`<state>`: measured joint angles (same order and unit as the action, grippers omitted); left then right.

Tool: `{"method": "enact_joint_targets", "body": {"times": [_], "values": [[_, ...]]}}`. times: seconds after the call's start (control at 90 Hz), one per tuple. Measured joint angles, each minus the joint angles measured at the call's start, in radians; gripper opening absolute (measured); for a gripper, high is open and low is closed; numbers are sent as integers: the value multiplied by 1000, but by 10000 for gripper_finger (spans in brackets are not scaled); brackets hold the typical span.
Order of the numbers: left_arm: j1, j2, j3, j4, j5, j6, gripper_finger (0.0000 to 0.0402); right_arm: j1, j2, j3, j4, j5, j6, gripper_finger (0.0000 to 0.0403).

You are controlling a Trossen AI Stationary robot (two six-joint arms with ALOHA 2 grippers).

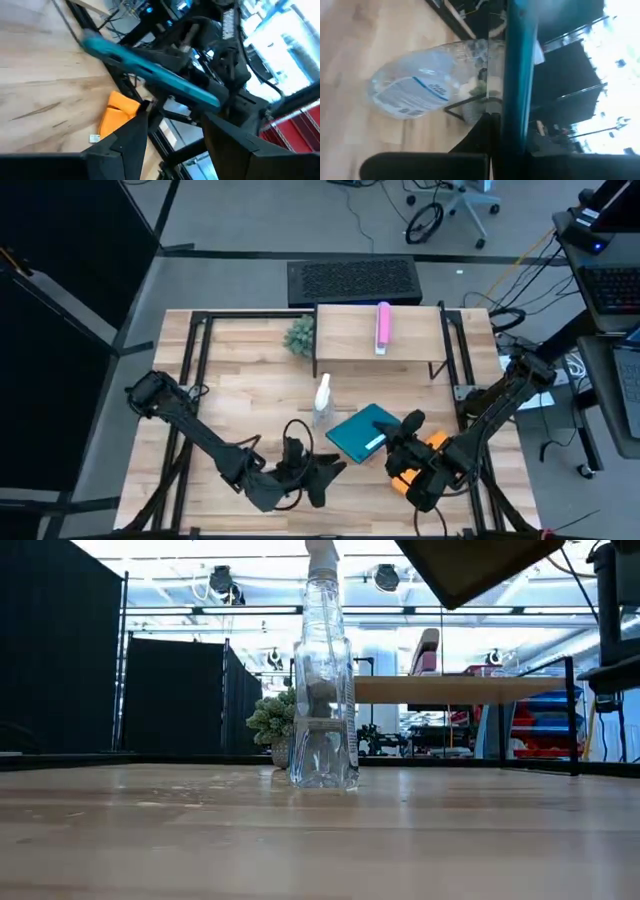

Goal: Apply microfiber cloth
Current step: Spray the back of the tablet with the spray bottle

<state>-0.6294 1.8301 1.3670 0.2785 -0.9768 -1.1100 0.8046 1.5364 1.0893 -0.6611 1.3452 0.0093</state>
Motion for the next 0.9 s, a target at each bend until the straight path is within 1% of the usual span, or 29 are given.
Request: {"method": "enact_joint_targets", "body": {"times": [0.056, 0.189, 0.311, 0.4, 0.489, 0.644, 0.7, 0.744, 0.9], "values": [[12, 0, 0, 3, -11, -11, 173, 3, 0, 0, 3, 5, -13, 7], [35, 0, 0, 5, 15, -77, 173, 8, 0, 0, 3, 26, -66, 7], [65, 0, 0, 2, 12, -116, 173, 9, -1, 0, 6, 29, -115, 7], [77, 0, 0, 19, 11, -116, 173, 8, -2, 1, 18, 35, -155, 7], [89, 0, 0, 38, 35, -116, 173, 9, -3, 1, 60, 42, -233, 7], [108, 0, 0, 41, 82, -116, 169, 8, -3, 2, 187, 36, -379, 11], [107, 0, 0, 45, 83, -114, 157, 9, -3, 2, 225, 34, -413, 12], [104, 0, 0, 49, 82, -100, 140, 9, -2, 2, 242, 34, -427, 13], [89, 0, 0, 77, 79, -122, 52, 11, -1, 2, 233, 68, -448, 15]]}}
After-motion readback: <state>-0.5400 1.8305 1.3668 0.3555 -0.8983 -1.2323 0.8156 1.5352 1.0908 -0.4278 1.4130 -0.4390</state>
